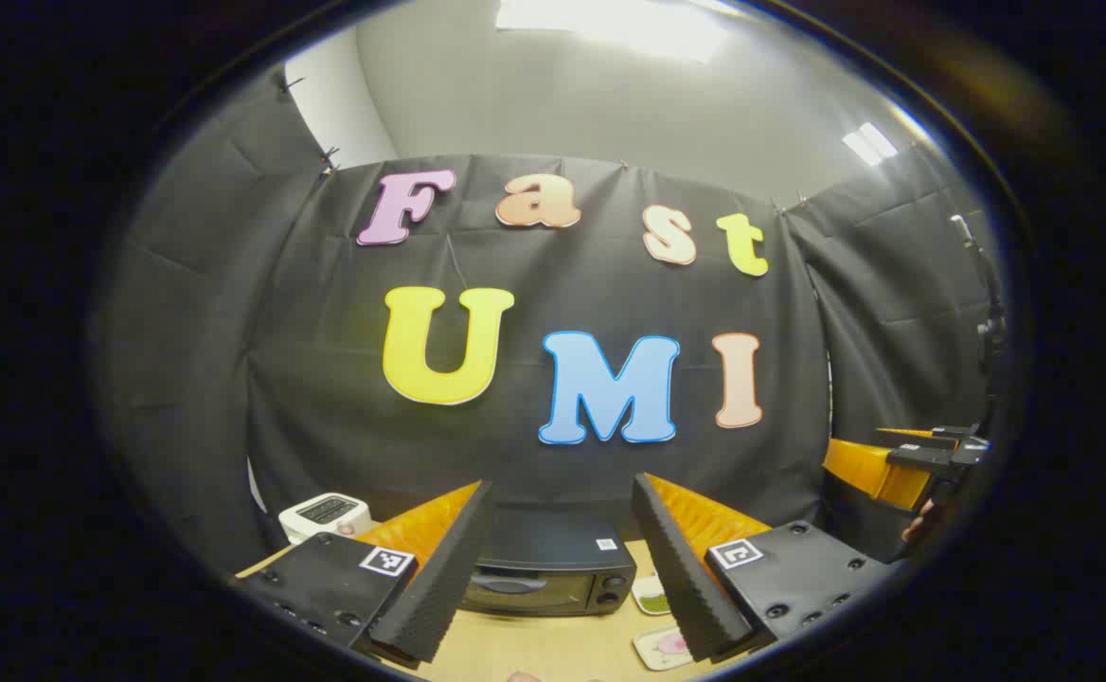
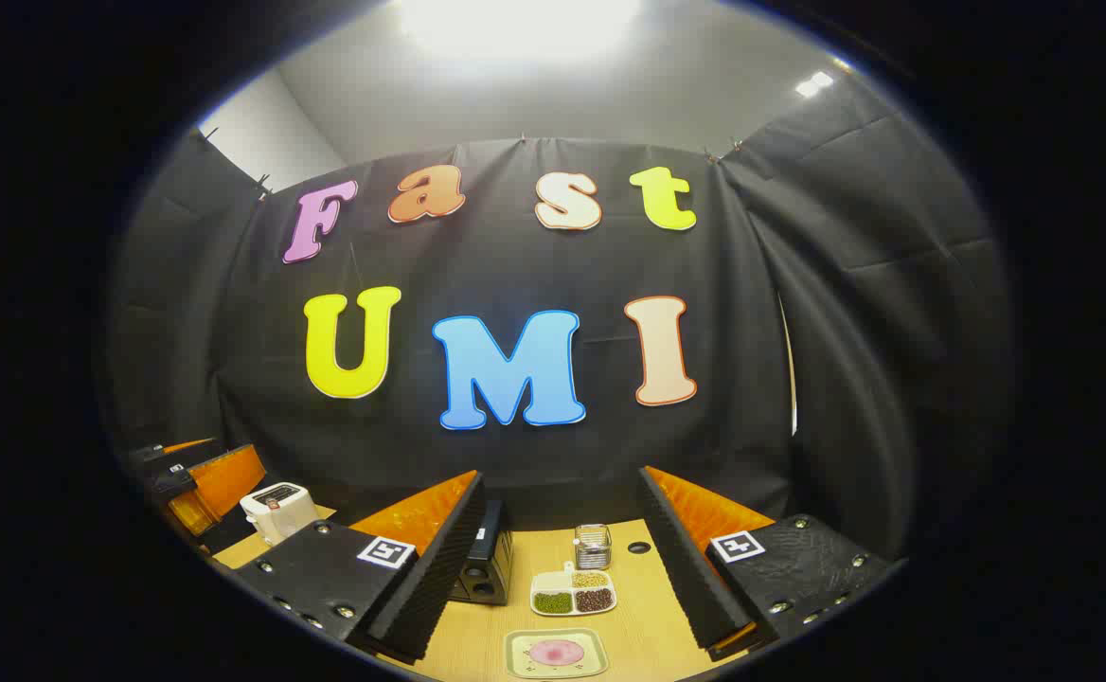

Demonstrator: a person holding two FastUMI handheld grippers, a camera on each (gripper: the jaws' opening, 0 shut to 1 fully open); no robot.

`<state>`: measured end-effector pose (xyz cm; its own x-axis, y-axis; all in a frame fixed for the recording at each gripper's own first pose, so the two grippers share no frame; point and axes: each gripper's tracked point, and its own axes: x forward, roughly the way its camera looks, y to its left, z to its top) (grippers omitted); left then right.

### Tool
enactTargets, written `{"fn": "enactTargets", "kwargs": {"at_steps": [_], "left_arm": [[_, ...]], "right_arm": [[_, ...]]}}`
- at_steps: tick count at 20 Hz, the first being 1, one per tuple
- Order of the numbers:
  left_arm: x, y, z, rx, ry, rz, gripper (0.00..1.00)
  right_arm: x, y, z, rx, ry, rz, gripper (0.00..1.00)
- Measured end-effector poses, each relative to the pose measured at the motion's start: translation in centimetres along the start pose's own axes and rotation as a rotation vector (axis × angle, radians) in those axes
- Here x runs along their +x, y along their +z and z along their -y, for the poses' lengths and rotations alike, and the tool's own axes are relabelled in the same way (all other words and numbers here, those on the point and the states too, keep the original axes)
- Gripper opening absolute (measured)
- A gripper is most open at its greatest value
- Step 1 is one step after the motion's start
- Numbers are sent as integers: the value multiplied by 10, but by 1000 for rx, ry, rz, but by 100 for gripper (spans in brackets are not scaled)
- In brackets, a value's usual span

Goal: Open the electric oven with the left hand, put the food in, and close the electric oven.

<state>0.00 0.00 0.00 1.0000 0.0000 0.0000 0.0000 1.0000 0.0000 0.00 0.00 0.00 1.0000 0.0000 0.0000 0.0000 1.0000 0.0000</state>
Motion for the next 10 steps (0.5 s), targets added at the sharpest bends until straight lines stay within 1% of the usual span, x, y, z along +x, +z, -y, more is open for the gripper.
{"fn": "enactTargets", "kwargs": {"at_steps": [2,4,10], "left_arm": [[6,-5,1,-9,-1,-16,100],[12,-5,3,-14,0,-15,98],[26,-8,7,-17,-14,-28,98]], "right_arm": [[4,-2,1,3,4,-8,98],[8,-4,2,3,8,-9,98],[19,-3,5,-2,7,-4,98]]}}
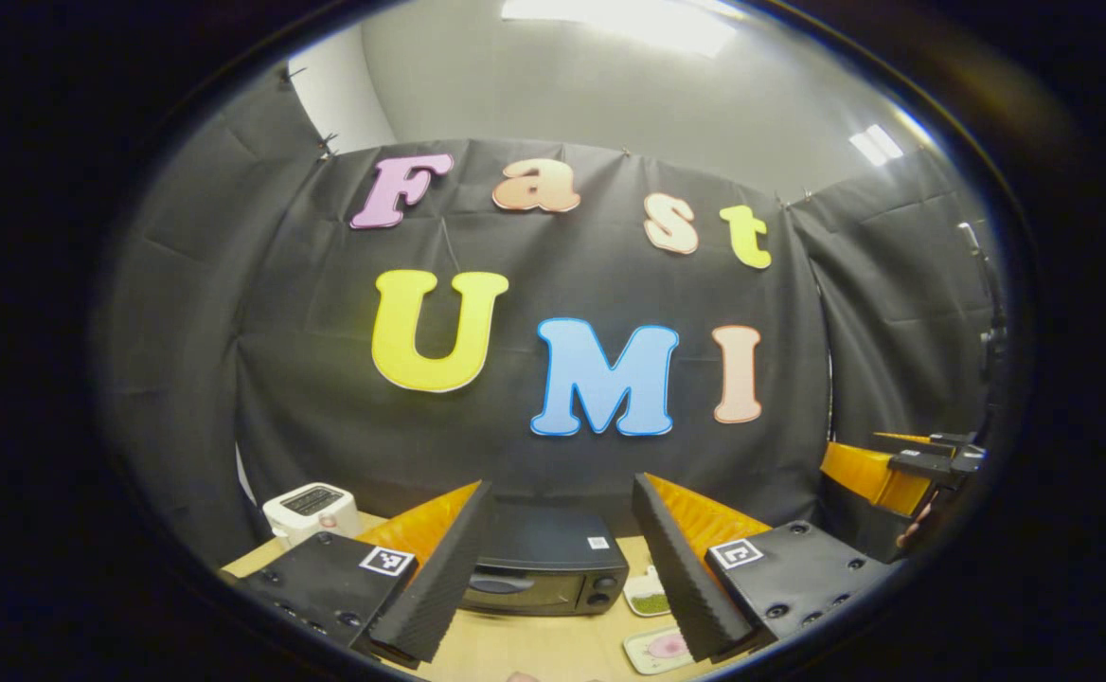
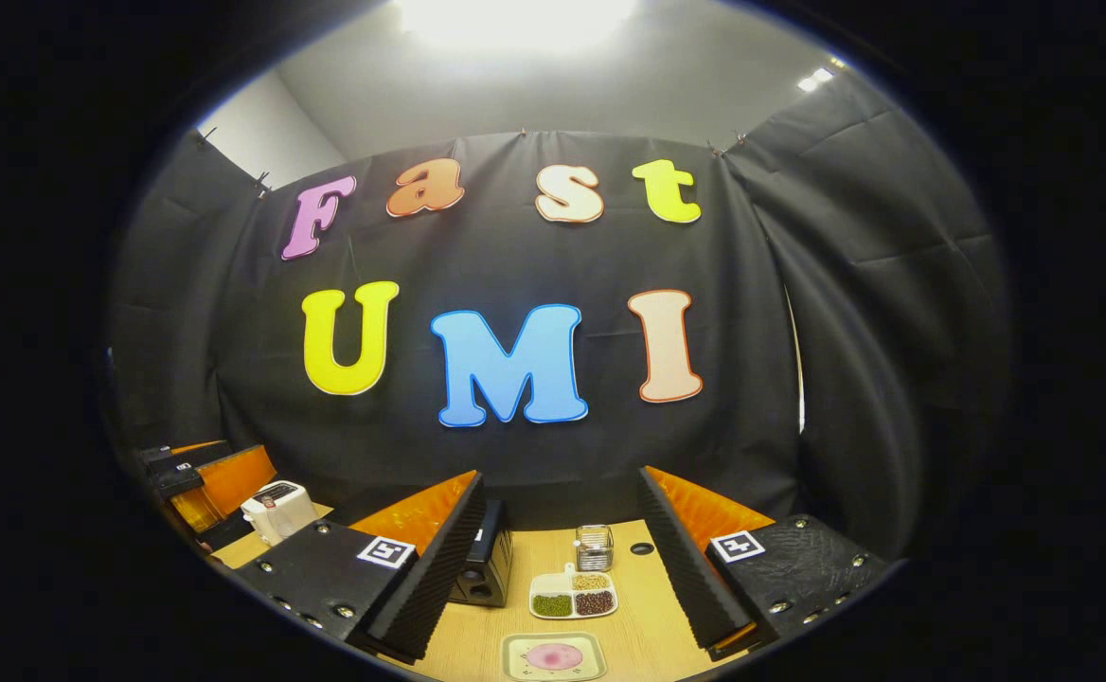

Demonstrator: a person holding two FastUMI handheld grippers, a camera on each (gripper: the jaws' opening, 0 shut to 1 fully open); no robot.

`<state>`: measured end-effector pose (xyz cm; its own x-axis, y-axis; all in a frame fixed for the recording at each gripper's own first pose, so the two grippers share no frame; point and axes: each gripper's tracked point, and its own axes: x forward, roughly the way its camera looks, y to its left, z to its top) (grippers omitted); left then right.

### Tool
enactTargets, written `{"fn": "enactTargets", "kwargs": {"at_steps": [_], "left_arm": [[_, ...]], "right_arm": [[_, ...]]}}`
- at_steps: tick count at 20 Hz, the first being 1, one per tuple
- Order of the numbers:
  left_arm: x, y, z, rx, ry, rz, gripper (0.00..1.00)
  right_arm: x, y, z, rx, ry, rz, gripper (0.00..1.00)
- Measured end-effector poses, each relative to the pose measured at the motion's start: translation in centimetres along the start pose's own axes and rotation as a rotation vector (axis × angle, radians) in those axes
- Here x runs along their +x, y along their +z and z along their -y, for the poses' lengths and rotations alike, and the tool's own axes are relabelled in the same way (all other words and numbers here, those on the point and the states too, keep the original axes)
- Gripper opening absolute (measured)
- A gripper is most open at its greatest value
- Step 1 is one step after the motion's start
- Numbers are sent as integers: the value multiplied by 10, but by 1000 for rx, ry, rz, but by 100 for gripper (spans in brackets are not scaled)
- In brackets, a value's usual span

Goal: Open the electric oven with the left hand, put the food in, and close the electric oven.

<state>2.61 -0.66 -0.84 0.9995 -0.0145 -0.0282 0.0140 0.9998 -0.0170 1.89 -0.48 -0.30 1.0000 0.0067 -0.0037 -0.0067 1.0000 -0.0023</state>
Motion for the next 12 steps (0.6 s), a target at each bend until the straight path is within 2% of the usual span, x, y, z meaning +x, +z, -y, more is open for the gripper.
{"fn": "enactTargets", "kwargs": {"at_steps": [1,3,8,10,12], "left_arm": [[0,0,-2,0,2,5,100],[1,-1,-3,0,2,3,97],[15,-17,-14,0,10,-18,98],[30,-34,-22,2,12,-41,100],[46,-57,-32,-2,16,-82,98]], "right_arm": [[1,0,0,0,-3,6,98],[3,-3,2,-3,-11,6,98],[7,-15,1,-8,-16,-17,98],[11,-21,0,-16,-22,-24,98],[13,-27,-1,-15,-25,-38,98]]}}
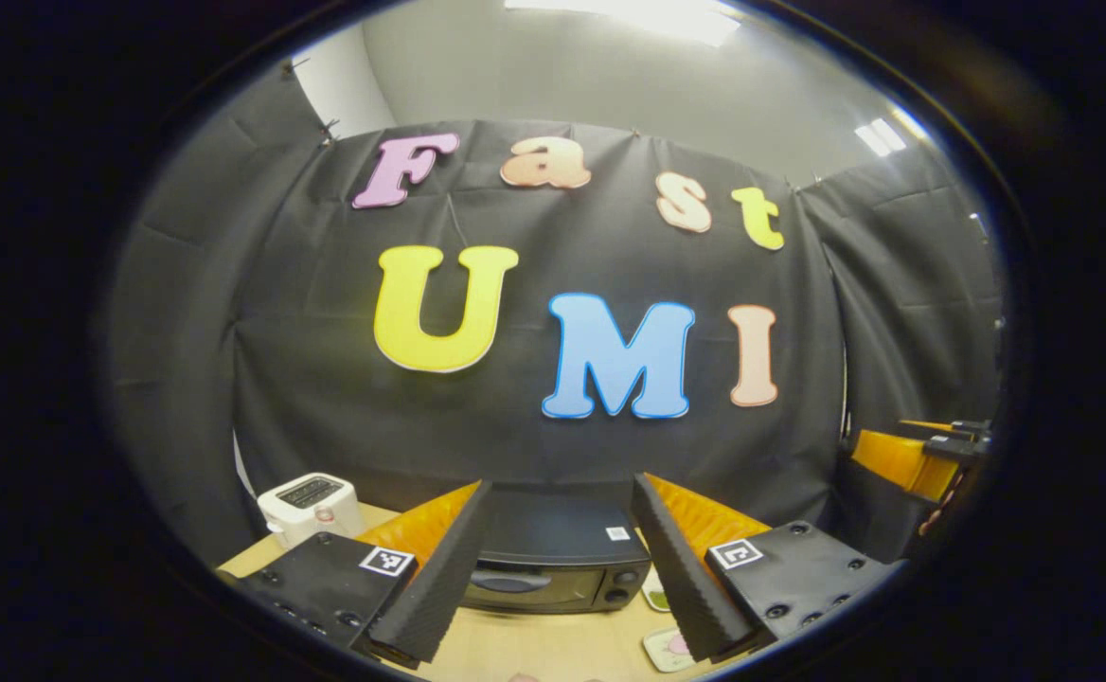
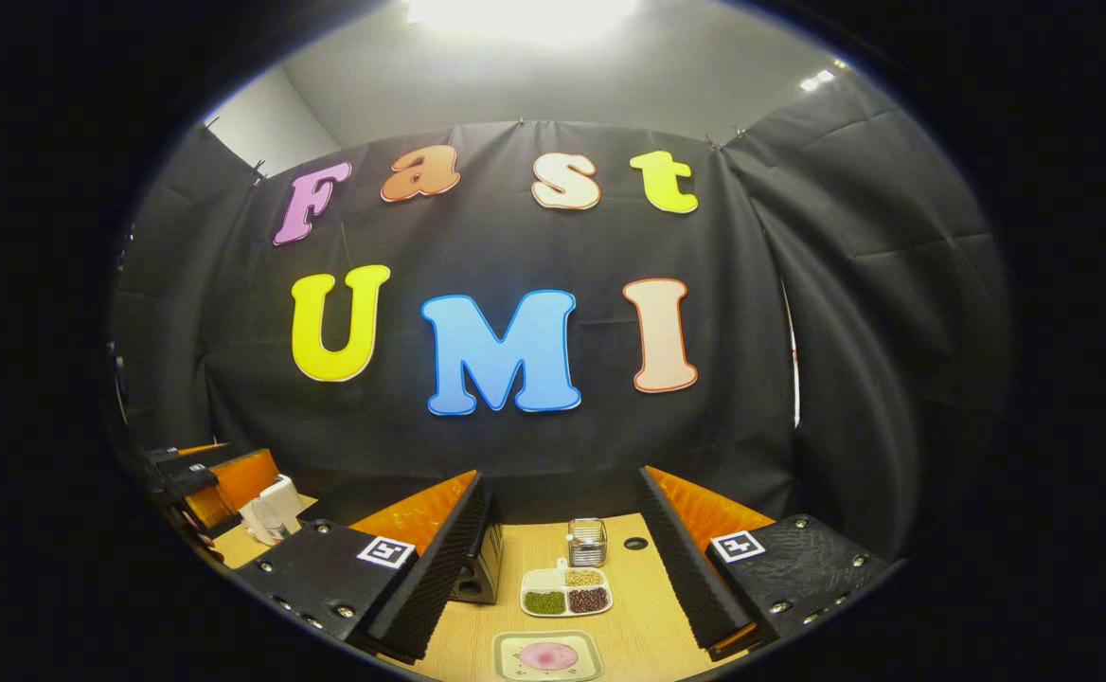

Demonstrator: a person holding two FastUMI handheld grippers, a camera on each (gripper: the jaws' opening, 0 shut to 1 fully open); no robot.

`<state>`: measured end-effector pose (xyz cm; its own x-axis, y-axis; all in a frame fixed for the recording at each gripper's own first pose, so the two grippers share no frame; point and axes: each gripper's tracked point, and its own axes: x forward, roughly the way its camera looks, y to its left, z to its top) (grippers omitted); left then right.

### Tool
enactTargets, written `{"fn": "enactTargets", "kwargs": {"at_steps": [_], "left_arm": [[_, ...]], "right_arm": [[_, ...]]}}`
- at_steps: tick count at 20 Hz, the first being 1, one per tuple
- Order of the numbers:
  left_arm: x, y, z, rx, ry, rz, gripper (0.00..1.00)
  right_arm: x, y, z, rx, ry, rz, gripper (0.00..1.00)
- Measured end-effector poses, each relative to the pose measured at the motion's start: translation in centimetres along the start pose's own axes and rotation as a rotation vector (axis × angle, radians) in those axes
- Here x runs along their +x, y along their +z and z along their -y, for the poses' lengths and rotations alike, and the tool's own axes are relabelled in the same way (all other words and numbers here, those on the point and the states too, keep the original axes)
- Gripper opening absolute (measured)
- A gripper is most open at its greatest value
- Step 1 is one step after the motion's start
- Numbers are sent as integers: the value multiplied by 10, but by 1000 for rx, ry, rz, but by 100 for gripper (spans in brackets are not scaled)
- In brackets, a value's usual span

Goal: Open the electric oven with the left hand, put the food in, and close the electric oven.

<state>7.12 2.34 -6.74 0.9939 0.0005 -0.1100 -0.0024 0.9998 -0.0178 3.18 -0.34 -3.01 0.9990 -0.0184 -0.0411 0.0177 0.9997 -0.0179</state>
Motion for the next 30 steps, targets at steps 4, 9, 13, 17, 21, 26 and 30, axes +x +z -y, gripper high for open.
{"fn": "enactTargets", "kwargs": {"at_steps": [4,9,13,17,21,26,30], "left_arm": [[42,-52,-18,12,3,-88,98],[89,-115,-33,56,4,-183,100],[125,-160,-38,36,-2,-266,98],[148,-196,-48,45,16,-328,99],[154,-217,-53,55,32,-363,98],[151,-218,-51,93,31,-349,98],[141,-221,-51,94,28,-352,98]], "right_arm": [[6,-13,-1,-7,-16,-26,98],[10,-32,0,-18,-34,-70,98],[11,-40,8,-13,-62,-88,98],[11,-43,18,-16,-95,-101,98],[11,-41,24,-20,-119,-100,98],[15,-43,21,-9,-121,-109,98],[14,-39,12,-11,-98,-99,98]]}}
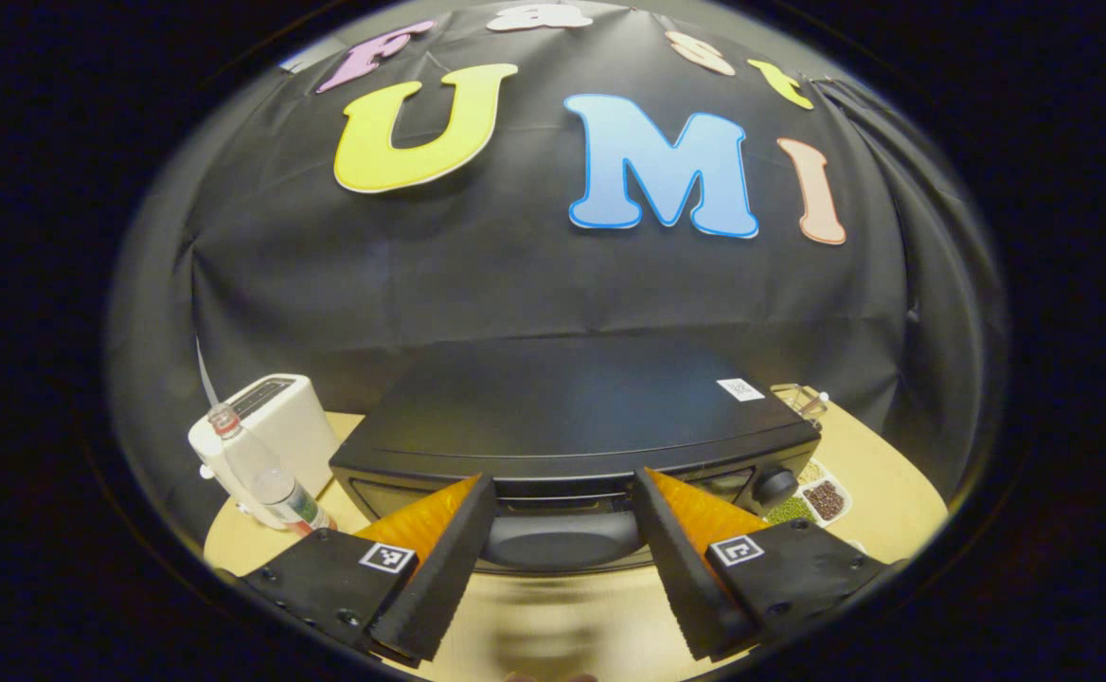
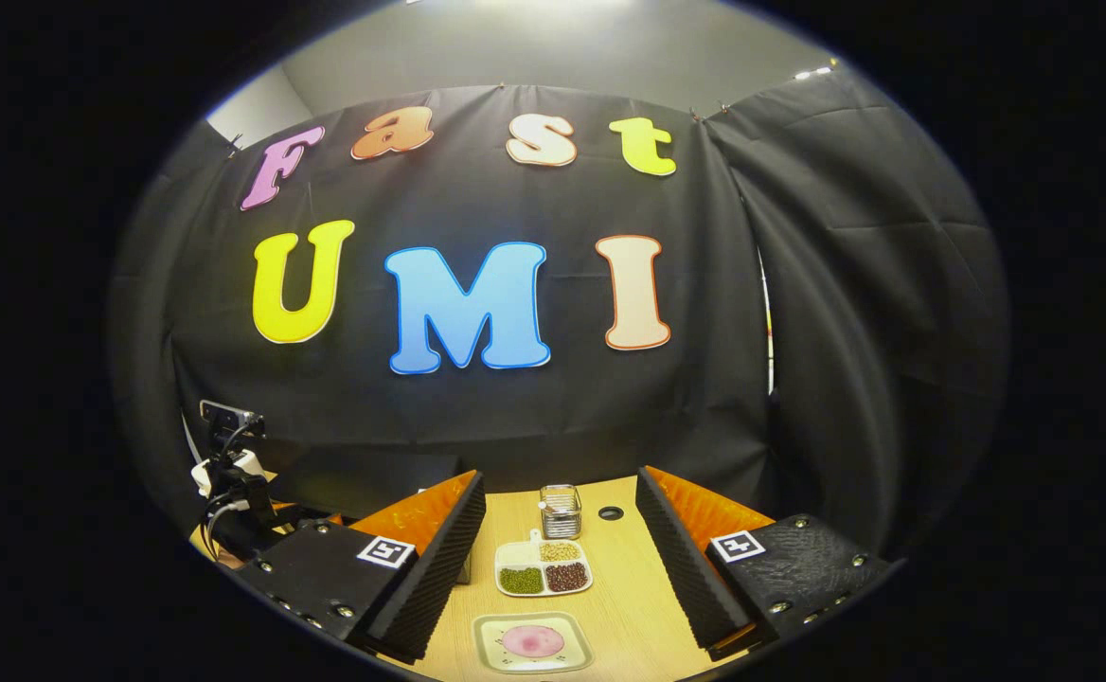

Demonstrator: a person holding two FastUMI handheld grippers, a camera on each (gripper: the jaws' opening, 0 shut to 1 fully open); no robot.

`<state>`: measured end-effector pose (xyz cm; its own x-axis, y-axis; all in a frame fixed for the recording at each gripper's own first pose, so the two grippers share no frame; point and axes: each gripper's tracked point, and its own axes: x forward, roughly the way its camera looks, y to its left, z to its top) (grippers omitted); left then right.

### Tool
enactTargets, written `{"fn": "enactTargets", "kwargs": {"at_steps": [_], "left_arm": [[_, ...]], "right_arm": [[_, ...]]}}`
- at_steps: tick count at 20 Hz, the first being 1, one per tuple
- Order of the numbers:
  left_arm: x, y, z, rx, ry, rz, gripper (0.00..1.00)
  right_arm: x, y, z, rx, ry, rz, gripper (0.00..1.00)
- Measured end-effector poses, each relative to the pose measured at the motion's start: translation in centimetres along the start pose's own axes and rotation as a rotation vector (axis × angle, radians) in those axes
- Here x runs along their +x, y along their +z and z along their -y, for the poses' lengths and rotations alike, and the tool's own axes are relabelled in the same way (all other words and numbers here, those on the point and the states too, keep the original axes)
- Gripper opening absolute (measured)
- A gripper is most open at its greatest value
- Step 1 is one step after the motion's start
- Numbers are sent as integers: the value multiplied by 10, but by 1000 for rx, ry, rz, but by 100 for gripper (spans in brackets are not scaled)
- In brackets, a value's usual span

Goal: Open the electric oven with the left hand, put the food in, and close the electric oven.

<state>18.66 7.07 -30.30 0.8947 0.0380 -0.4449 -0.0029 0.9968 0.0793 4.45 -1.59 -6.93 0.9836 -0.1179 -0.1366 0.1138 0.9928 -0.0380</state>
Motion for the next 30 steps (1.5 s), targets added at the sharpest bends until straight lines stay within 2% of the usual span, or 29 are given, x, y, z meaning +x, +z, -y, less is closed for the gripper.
{"fn": "enactTargets", "kwargs": {"at_steps": [4,5,6,12,13,14,21,23,30], "left_arm": [[-21,-14,2,10,0,-9,98],[-26,-17,2,15,1,-15,91],[-31,-21,3,20,1,-20,100],[-55,-45,6,-7,-7,-65,97],[-57,-49,6,-9,-8,-73,100],[-59,-55,7,-8,-9,-83,97],[-75,-91,5,-33,5,-166,97],[-76,-98,6,-40,4,-182,100],[-83,-126,7,-20,7,-232,97]], "right_arm": [[-4,3,-4,0,16,9,98],[-6,3,-6,1,20,8,98],[-7,3,-6,2,23,9,98],[-14,5,-9,3,45,12,98],[-15,5,-9,2,49,13,98],[-16,6,-10,0,51,13,98],[-26,0,-8,-14,54,3,98],[-28,-3,-6,-16,52,-6,98],[-34,-9,-2,-8,50,-25,98]]}}
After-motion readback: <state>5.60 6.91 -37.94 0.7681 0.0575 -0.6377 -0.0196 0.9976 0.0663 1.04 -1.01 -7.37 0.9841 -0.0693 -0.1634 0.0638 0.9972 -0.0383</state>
